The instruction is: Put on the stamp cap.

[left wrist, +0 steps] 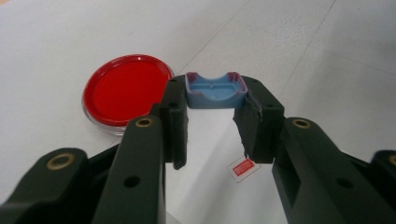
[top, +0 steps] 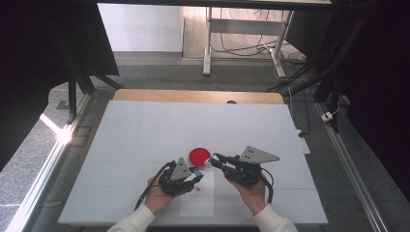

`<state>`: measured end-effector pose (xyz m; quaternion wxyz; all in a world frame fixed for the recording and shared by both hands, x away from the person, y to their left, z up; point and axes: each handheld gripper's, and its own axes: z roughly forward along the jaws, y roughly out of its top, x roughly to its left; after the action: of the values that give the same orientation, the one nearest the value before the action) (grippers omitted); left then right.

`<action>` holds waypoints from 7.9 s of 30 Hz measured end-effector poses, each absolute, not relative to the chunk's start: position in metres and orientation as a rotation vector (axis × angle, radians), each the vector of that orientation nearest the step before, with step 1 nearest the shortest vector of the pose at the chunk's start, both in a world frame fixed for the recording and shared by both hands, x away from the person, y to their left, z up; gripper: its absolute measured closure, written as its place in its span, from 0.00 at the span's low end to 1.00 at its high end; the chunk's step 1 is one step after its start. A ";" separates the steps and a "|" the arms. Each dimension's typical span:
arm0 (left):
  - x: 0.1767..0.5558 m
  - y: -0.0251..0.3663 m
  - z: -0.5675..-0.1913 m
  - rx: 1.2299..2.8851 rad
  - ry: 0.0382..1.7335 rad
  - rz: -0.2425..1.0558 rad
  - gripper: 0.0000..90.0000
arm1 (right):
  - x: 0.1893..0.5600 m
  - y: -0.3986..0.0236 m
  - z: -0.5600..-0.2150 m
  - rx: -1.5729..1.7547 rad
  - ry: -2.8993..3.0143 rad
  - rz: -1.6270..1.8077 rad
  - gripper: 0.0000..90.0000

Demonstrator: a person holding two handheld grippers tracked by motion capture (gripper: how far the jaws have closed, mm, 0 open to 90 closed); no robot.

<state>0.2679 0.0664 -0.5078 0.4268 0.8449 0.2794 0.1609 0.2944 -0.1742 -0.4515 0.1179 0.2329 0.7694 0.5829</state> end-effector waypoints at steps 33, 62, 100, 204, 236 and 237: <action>0.270 0.058 -0.512 2.106 0.713 0.460 0.72 | 0.285 -0.152 -0.462 0.764 2.274 1.629 0.84; 0.269 0.057 -0.512 2.101 0.710 0.479 0.72 | 0.282 -0.146 -0.467 0.823 2.278 1.610 0.83; 0.261 0.050 -0.512 2.114 0.687 0.615 0.72 | 0.277 -0.142 -0.468 0.920 2.247 1.558 0.83; 0.228 0.181 -0.511 2.045 0.963 0.475 0.36 | 0.302 -0.175 -0.461 0.790 2.286 1.532 0.83; 0.216 0.222 -0.521 1.975 1.076 0.516 0.34 | 0.324 -0.181 -0.465 0.723 2.289 1.410 0.83; 0.216 0.222 -0.521 1.973 1.076 0.516 0.34 | 0.326 -0.180 -0.465 0.720 2.288 1.407 0.83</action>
<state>0.2158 0.2222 -0.5206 0.4059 0.7820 0.4265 0.2045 0.3256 -0.1800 -0.4648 0.1793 0.2548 0.8094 0.4978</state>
